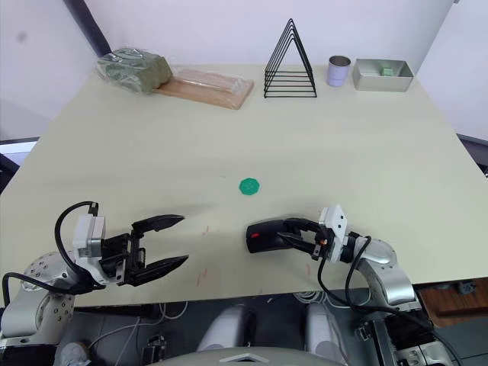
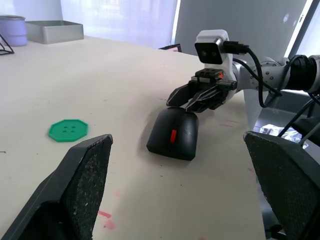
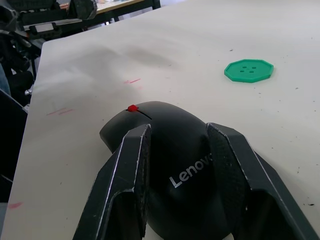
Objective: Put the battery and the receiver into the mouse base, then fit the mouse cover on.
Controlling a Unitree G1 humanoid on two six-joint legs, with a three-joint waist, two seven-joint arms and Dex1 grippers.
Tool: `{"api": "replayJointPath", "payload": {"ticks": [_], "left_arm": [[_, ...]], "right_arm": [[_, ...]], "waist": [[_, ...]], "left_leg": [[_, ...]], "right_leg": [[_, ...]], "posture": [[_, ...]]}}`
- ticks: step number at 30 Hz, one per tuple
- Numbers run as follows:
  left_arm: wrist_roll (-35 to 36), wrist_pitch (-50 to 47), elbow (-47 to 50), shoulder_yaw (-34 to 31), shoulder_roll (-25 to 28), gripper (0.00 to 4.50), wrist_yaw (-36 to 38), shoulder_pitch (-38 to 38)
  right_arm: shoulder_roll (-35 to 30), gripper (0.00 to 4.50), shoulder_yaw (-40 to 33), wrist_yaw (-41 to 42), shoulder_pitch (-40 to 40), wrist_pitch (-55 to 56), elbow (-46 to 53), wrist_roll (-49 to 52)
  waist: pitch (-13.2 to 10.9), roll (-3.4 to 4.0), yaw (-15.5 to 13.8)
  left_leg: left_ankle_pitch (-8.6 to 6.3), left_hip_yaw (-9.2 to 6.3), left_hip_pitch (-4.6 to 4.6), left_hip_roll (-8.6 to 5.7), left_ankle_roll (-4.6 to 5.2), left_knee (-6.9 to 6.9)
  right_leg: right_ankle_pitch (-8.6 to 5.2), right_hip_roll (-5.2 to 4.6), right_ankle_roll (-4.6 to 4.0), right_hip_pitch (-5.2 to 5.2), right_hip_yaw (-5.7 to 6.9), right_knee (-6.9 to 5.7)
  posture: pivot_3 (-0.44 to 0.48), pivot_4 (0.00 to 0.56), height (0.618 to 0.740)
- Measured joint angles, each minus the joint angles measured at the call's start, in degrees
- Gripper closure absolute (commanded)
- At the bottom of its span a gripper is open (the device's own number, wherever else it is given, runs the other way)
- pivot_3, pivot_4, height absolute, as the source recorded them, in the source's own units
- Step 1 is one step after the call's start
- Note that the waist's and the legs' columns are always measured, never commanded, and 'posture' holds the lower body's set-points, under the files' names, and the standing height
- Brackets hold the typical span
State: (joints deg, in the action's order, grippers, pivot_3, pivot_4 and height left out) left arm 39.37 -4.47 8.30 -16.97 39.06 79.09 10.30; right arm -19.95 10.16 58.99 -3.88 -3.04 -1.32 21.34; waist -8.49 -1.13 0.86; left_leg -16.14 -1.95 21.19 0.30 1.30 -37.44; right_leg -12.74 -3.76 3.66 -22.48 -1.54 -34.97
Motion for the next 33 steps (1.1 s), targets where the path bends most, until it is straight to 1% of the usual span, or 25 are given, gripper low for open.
{"api": "replayJointPath", "payload": {"ticks": [4, 6, 10, 13, 14, 16, 19, 21, 23, 24, 26, 30, 33], "left_arm": [[-0.2, 1.2, -0.3, -0.1, -0.5, 0.00, 0.0, 0.8], [-0.6, 1.3, -0.3, -0.2, -1.0, 0.00, -0.9, 1.6], [-0.9, 0.8, -0.3, -0.6, -1.6, 0.00, -3.9, 2.2], [-0.1, -2.7, 1.7, -0.8, -2.4, 0.00, -8.7, 3.0], [-0.1, -2.7, 1.7, -0.8, -2.4, 0.00, -8.8, 3.0], [0.2, -4.5, 3.5, -1.2, -2.5, 0.00, -11.8, 3.7], [0.1, -6.0, 5.0, -1.7, -2.5, 0.00, -14.9, 5.1], [0.0, -7.0, 6.4, -2.1, -2.5, 0.00, -16.9, 6.3], [0.0, -8.3, 7.2, -2.8, -2.5, 0.00, -19.4, 7.6], [0.0, -9.1, 8.0, -3.0, -2.5, 0.00, -20.6, 8.4], [0.0, -10.3, 9.7, -3.6, -2.5, 0.00, -22.6, 10.8], [-0.1, -11.6, 11.3, -4.8, -2.1, 0.00, -23.9, 13.6], [-0.6, -12.3, 11.2, -5.7, -2.0, 0.00, -24.7, 14.9]], "right_arm": [[0.1, 2.68, -0.6, -0.4, -0.2, 0.8, 0.5, 0.5], [-0.9, 2.68, -1.3, -1.1, 0.7, -1.0, 2.9, 1.4], [-5.8, 2.68, -5.1, -3.2, 1.3, -7.2, 11.5, 4.7], [-10.9, 2.68, -9.9, -4.5, 3.0, -10.8, 19.2, 7.2], [-11.0, 2.68, -10.0, -4.5, 3.1, -10.8, 19.2, 7.2], [-12.6, 2.68, -12.1, -5.0, 5.5, -11.9, 20.8, 8.0], [-15.5, 1.89, -15.7, -5.0, 9.9, -12.9, 22.0, 8.6], [-17.4, 1.15, -18.9, -4.4, 13.8, -12.8, 23.1, 9.0], [-19.0, 0.22, -23.0, -3.8, 17.9, -12.7, 23.2, 9.4], [-19.4, 0.02, -24.8, -3.3, 19.7, -12.4, 23.3, 9.6], [-20.1, 0.02, -28.1, -2.3, 23.6, -11.7, 23.2, 9.8], [-20.1, 0.02, -31.8, -1.4, 26.6, -10.4, 23.5, 10.5], [-20.0, 0.02, -33.2, -1.2, 28.4, -10.1, 23.4, 10.6]], "waist": [[0.0, 0.03, -0.1], [-0.1, 0.04, -0.1], [-0.1, 0.14, -0.3], [-0.1, -0.02, -0.4], [-0.1, -0.05, -0.4], [-0.1, -0.02, -0.5], [-0.1, -0.02, -0.4], [-0.1, -0.02, -0.6], [-0.1, -0.04, -0.7], [-0.1, -0.04, -0.8], [-0.1, -0.05, -0.8], [-0.1, -0.04, -0.5], [-0.1, -0.03, -0.6]], "left_leg": [[0.00, -0.02, 0.00, 0.07, 0.00, 0.01], [0.00, -0.02, 0.03, 0.09, 0.00, 0.00], [0.00, -0.01, 0.08, 0.05, 0.00, -0.03], [-0.01, -0.07, 0.13, 0.06, 0.00, 0.01], [-0.01, -0.09, 0.14, 0.06, 0.00, 0.02], [-0.01, -0.07, 0.23, 0.05, 0.00, 0.02], [0.00, -0.05, 0.30, 0.02, 0.00, -0.03], [0.00, -0.06, 0.32, 0.01, 0.00, -0.04], [0.00, -0.06, 0.33, 0.01, 0.00, -0.04], [0.00, -0.06, 0.32, 0.01, 0.00, -0.05], [-0.01, -0.05, 0.32, 0.02, 0.00, -0.05], [0.00, -0.02, 0.30, 0.08, 0.01, -0.14], [0.00, -0.01, 0.32, 0.07, 0.01, -0.14]], "right_leg": [[0.00, 0.07, -0.06, -0.01, 0.01, -0.02], [0.01, 0.03, -0.07, -0.02, -0.01, -0.01], [0.01, -0.12, -0.06, -0.02, -0.03, 0.01], [0.00, -0.11, -0.06, -0.03, 0.06, 0.06], [0.00, -0.11, -0.06, -0.03, 0.07, 0.07], [0.01, -0.14, -0.05, -0.05, 0.06, 0.08], [0.01, -0.17, -0.05, -0.08, 0.05, 0.08], [0.00, -0.17, -0.05, -0.07, 0.06, 0.09], [0.00, -0.17, -0.05, -0.07, 0.06, 0.10], [0.00, -0.17, -0.05, -0.07, 0.06, 0.09], [0.00, -0.17, -0.04, -0.07, 0.06, 0.09], [-0.02, -0.10, -0.01, -0.07, 0.03, 0.05], [-0.02, -0.10, -0.02, -0.08, 0.03, 0.06]], "posture": [[0.000, 0.150, 0.740], [0.000, 0.150, 0.740], [0.000, 0.150, 0.740], [0.000, 0.150, 0.740], [0.000, 0.150, 0.740], [0.000, 0.150, 0.740], [0.000, 0.150, 0.740], [0.000, 0.150, 0.740], [0.000, 0.150, 0.740], [0.000, 0.150, 0.740], [0.000, 0.150, 0.740], [0.000, 0.150, 0.740], [0.000, 0.150, 0.740]]}}
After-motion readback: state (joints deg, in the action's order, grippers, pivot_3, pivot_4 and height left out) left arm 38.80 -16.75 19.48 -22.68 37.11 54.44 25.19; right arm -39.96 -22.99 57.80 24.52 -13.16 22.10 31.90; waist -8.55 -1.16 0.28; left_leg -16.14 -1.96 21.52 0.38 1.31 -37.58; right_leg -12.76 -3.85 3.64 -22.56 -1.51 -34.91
